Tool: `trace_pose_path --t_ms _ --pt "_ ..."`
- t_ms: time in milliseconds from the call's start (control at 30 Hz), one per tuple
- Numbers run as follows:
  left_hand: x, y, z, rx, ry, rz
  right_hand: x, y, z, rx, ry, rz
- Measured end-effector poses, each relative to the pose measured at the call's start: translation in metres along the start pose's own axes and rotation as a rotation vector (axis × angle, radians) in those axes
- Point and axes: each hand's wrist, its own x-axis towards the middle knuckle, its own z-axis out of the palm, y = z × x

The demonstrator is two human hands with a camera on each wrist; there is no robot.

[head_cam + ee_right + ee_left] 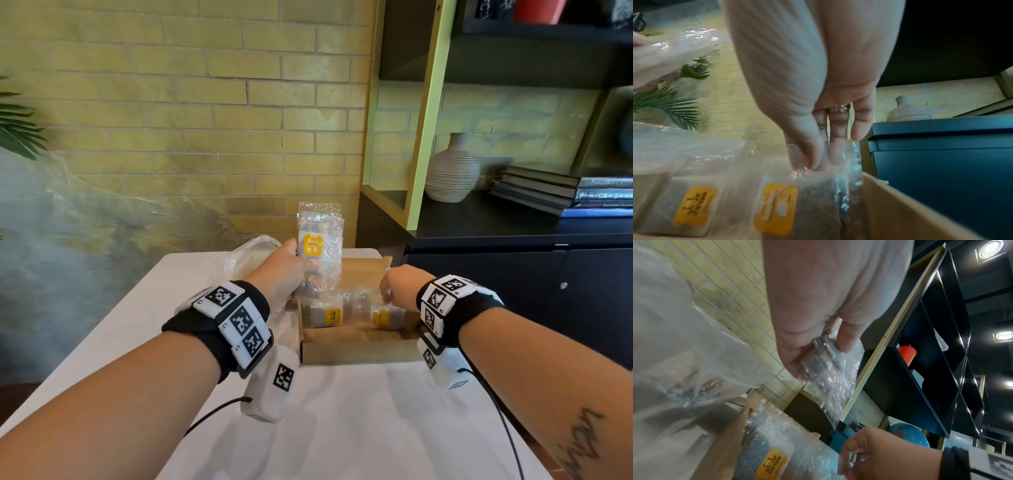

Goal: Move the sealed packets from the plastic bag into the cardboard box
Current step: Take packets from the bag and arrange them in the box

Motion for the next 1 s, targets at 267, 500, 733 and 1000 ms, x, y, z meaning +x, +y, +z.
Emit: trace_pose_path --t_ms 267,500,733,1000 --pt "0.003 -0.003 0.006 0.057 -0.001 -0.001 0.005 0.002 0.005 -0.128 -0.032 0.052" --pt "0.002 -0.004 0.007 0.059 0.014 0.004 -0.002 0.009 0.002 -0.086 0.054 0.063" --pt "-0.004 -0.004 0.007 0.079 0.011 0.004 -0.023 0.008 -0.016 0.441 0.271 0.006" --pt "-0.013 -0.002 0.021 0.011 -0.025 0.003 -0.059 -0.032 -0.027 1.138 0.159 -0.164"
